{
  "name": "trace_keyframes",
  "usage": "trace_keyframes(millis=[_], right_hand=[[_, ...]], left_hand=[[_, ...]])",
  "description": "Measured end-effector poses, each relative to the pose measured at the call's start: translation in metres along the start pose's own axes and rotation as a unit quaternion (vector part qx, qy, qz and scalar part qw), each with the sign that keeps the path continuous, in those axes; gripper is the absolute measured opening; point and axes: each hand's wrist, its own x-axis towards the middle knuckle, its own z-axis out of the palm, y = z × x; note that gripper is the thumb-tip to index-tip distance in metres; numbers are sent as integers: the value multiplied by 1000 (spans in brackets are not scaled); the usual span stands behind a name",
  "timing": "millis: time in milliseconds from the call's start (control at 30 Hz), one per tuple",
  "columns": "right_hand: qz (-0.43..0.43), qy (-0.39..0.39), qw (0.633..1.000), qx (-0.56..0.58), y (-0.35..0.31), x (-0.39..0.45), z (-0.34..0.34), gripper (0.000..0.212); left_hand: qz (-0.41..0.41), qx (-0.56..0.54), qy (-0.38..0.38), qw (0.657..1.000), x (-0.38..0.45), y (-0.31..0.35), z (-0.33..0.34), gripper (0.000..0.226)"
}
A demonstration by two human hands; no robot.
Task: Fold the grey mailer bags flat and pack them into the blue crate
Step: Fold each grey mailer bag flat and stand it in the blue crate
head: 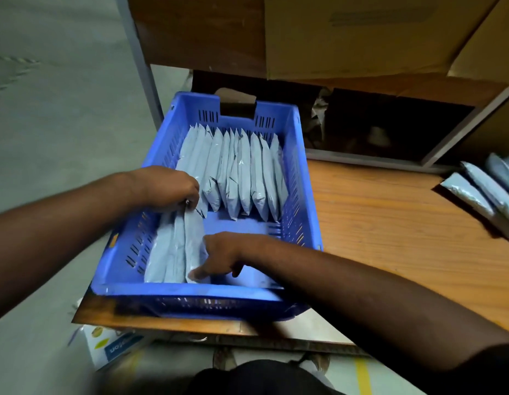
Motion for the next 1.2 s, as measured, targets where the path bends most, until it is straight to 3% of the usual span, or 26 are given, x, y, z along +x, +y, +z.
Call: trace_keyframes(millis=[67,133,233,300,400,533,633,733,833,967,1200], right_hand=[[6,-35,993,112,-4,7,5,37],[21,-48,964,262,-5,7,5,60],[17,-49,938,344,6,10,8,76],[15,-54,935,349,9,20,13,83],[-16,-35,953,300,10,36,23,67],[2,-3,977,215,12,42,25,97],[16,4,995,99,8,18,6,95],[-71,138,986,-55,13,-21,-13,64],[-207,339,916,53,43,-61,-13,25],[-256,488,812,189,85,-110,-8,15],[-198,553,764,268,173,-155,-12,19]], left_hand=[[-7,-7,20,1000,-6,4,0,25],[-9,1,46,999,-10,5,4,41],[25,93,33,995,-10,4,13,57],[27,115,17,993,-9,6,16,54],[7,116,14,993,-12,12,15,52],[-29,100,34,994,-18,21,15,54],[-42,69,91,993,-25,23,16,53],[-59,-55,227,970,-34,29,15,46],[-59,-116,364,922,-34,48,7,48],[-49,-222,395,890,-13,86,-22,40],[36,-261,371,890,64,164,-85,34]])
